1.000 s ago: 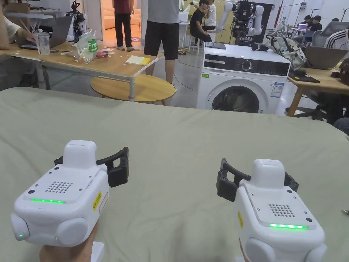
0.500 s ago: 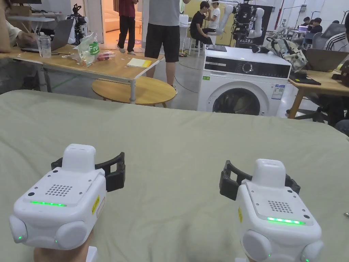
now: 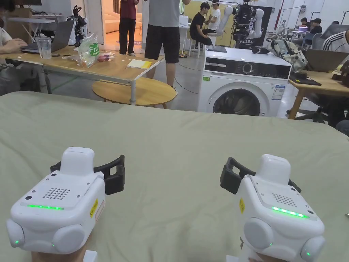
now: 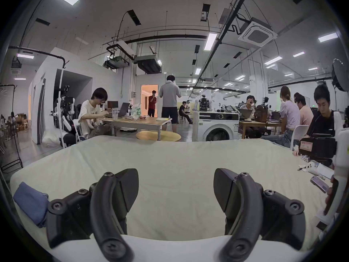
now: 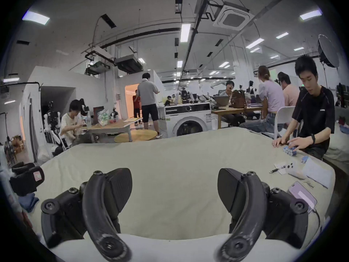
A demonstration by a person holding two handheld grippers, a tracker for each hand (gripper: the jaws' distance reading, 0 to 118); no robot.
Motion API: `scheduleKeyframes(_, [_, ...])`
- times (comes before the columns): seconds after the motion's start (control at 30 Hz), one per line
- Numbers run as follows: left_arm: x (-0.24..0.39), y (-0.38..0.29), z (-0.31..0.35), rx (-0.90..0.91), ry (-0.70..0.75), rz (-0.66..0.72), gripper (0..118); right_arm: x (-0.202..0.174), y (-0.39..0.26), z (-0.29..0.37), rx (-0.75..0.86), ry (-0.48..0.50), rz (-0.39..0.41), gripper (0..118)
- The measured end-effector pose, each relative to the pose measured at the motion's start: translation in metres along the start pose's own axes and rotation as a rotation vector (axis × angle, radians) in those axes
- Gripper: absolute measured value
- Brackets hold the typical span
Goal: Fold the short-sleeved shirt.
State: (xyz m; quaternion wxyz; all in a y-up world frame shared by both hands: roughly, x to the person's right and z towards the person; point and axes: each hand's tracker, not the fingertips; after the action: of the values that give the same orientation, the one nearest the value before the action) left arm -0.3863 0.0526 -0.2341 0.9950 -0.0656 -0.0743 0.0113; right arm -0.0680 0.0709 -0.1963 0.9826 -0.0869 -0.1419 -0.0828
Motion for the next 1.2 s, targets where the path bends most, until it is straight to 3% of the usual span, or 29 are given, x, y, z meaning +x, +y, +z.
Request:
scheduleKeyframes(0.13, [0.002, -0.001, 0.0, -0.001, 0.0, -0.011, 83, 0.0, -0.002, 0.001, -0.004, -0.011, -0.022, 94])
scheduleKeyframes(0.3, [0.005, -0.005, -0.001, -0.015, -0.004, -0.018, 83, 0.006, 0.004, -0.004, -0.073, 0.061, -0.109, 94])
scheduleKeyframes(0.77, [0.008, -0.005, 0.0, -0.021, 0.011, -0.043, 83, 0.006, -0.005, -0.008, -0.116, 0.058, -0.099, 94])
scheduleKeyframes(0.97, [0.006, -0.007, -0.001, -0.034, 0.004, -0.028, 83, 0.003, -0.008, -0.011, -0.093, -0.007, -0.019, 94])
scheduleKeyframes(1.2, [0.004, -0.006, -0.001, -0.04, -0.002, -0.027, 83, 0.001, -0.009, -0.013, -0.097, -0.027, 0.005, 94])
